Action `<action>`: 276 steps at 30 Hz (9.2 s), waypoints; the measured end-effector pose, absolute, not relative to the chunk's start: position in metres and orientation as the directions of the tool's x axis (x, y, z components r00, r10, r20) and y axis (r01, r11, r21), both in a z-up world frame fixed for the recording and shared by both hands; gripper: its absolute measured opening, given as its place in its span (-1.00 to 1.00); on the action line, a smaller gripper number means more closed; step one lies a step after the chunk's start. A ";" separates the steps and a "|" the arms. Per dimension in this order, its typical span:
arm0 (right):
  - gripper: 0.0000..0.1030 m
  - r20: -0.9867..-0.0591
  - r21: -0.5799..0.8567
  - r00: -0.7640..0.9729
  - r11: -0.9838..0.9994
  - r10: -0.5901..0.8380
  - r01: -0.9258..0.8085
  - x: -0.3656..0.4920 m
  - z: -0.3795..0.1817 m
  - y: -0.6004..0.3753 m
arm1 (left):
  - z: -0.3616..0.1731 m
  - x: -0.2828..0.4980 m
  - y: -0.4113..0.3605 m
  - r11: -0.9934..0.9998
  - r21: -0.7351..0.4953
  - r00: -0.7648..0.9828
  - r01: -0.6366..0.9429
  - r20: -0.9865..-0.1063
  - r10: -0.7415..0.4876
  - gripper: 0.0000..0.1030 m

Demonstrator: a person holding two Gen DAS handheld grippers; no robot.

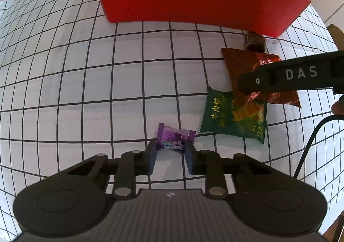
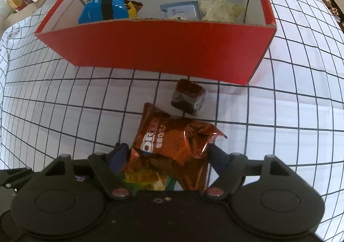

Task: Organize snacks
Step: 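Grasp the purple candy with left tool while right grasps the Oreo bag, then lift the Oreo bag with right tool while left regrips the purple candy, then carry Oreo bag with right tool while left carries purple candy into the red box, then open both tools to release the snacks and withdraw from the box, then move left tool over the green cracker pack while right approaches the brown chocolate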

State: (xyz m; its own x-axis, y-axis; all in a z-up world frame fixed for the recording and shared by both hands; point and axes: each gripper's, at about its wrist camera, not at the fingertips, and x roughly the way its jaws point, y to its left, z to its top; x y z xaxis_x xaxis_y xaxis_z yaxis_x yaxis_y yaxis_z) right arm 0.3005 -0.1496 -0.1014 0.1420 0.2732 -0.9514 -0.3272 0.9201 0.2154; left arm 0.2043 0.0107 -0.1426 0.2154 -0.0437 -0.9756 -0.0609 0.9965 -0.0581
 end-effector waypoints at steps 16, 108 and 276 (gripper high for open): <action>0.17 -0.948 0.201 0.166 0.915 0.272 -0.351 0.296 -0.084 -0.159 | -0.133 0.191 0.031 0.992 -0.095 0.235 -0.087 -0.969 -0.072 -0.66; 0.13 -0.880 0.177 0.312 0.857 0.358 -0.484 0.293 0.041 -0.163 | 0.032 0.237 0.074 0.988 -0.131 0.586 -0.086 -0.808 -0.056 -0.67; -0.40 -0.931 0.230 0.209 0.924 0.300 -0.305 0.326 -0.111 -0.159 | -0.157 0.220 -0.091 0.995 -0.078 0.236 0.070 -0.967 -0.092 0.15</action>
